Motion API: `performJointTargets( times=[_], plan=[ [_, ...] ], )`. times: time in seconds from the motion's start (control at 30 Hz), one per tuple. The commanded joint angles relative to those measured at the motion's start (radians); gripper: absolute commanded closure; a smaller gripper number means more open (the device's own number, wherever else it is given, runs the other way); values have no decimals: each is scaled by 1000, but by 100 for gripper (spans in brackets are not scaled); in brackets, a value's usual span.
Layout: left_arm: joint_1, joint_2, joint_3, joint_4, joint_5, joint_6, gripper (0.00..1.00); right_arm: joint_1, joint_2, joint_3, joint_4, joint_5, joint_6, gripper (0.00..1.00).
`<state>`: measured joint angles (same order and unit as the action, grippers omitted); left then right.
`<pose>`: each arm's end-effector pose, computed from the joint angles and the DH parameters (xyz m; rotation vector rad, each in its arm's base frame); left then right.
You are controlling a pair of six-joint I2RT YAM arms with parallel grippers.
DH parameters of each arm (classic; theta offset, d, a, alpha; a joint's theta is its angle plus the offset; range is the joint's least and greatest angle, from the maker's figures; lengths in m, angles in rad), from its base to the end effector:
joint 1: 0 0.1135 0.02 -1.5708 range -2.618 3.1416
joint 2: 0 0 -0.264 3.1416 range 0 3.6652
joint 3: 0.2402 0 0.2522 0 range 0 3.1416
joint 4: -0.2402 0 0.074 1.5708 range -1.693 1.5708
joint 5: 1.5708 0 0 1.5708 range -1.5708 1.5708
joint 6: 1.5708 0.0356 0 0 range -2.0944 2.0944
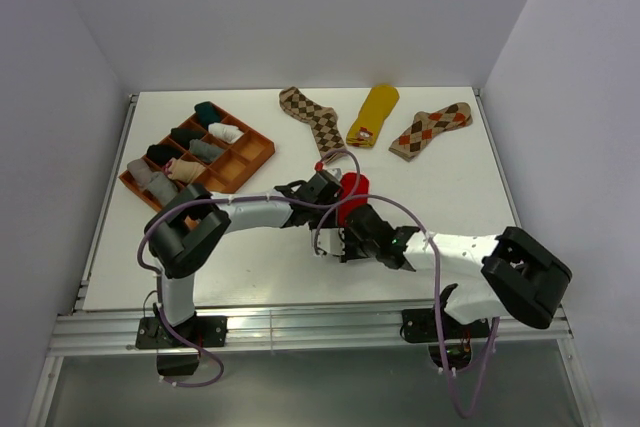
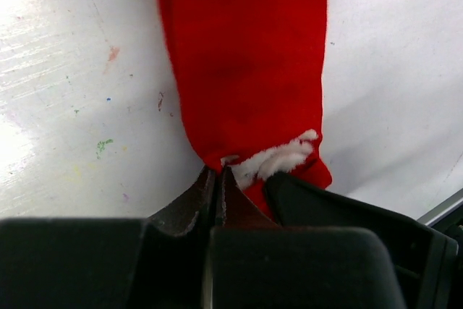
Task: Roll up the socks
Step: Roll the sock at the center of the board.
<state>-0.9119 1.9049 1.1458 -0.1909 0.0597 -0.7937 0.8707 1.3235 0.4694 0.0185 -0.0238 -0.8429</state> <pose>0.2367 -0.3091 0.1487 0.1846 2.6841 -0.7028 0.1508 0.1803 0.1429 -1.8259 1.5676 0.0415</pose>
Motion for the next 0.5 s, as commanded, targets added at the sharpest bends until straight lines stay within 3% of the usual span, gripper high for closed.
performJointTargets(
  times=[0.0, 0.2, 0.47],
  plan=[
    [5, 28, -80, -116, 17, 27, 94, -64, -14, 116, -260, -244, 51, 80],
    [28, -18, -123, -73, 22, -5, 88, -226, 81, 258, -521, -513, 24, 80],
    [33, -84, -190, -21, 16, -64, 89, -352, 310, 392, -701, -639, -19, 81]
  ],
)
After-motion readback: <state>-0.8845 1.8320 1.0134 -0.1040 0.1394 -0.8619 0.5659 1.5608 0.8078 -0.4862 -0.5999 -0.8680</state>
